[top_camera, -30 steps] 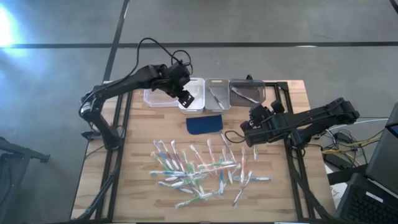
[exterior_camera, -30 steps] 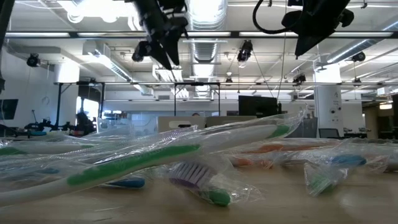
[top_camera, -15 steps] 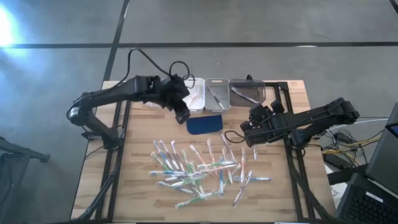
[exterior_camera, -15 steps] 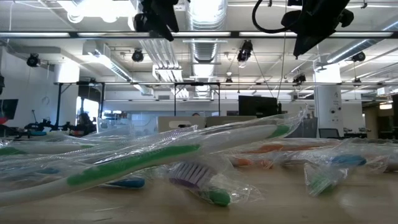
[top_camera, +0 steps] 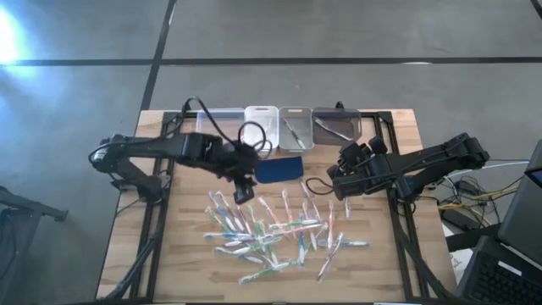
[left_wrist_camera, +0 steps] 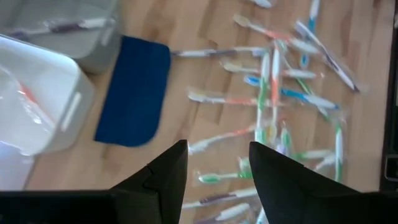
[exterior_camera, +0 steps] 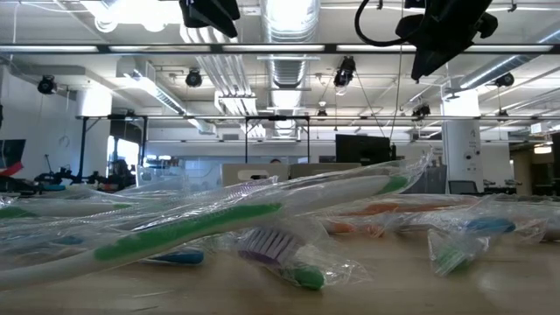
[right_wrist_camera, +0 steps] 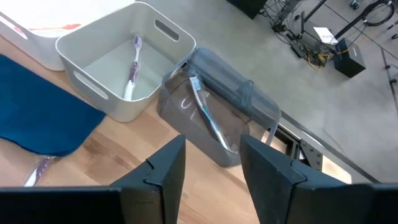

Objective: Pick & Place Toothbrushes
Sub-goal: Put the green toothbrush into the transparent bin

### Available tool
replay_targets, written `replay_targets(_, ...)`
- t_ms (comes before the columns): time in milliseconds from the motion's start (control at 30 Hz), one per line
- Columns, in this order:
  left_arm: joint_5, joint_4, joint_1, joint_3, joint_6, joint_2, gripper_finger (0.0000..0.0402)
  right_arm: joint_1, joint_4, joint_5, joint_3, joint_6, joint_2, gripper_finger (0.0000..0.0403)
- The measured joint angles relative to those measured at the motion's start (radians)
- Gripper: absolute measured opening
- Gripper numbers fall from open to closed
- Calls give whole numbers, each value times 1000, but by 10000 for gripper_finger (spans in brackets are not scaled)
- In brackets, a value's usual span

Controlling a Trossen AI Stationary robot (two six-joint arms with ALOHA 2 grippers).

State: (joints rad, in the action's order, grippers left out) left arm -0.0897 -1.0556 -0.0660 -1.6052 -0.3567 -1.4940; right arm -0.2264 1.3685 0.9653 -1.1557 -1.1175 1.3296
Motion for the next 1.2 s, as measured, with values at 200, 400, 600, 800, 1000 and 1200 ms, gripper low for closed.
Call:
replay_targets(200, -13, 31, -65, 68, -12, 0, 177, 0, -4, 0, 0, 0, -1, 166)
replay_targets(400, -14, 62, -107, 150, -35, 0, 177, 0, -18, 0, 0, 0, -1, 182)
replay_targets(600, -13, 109, -170, 235, -72, 1, 177, 0, -20, 0, 0, 0, -1, 196)
replay_targets(800, -6, 225, -261, 318, -117, 0, 177, 0, -22, 0, 0, 0, -1, 205)
replay_targets(1000, -7, 362, -335, 386, -152, -1, 177, 0, -23, 0, 0, 0, -1, 213)
replay_targets(1200, -7, 514, -373, 463, -141, -3, 177, 0, -25, 0, 0, 0, -1, 221)
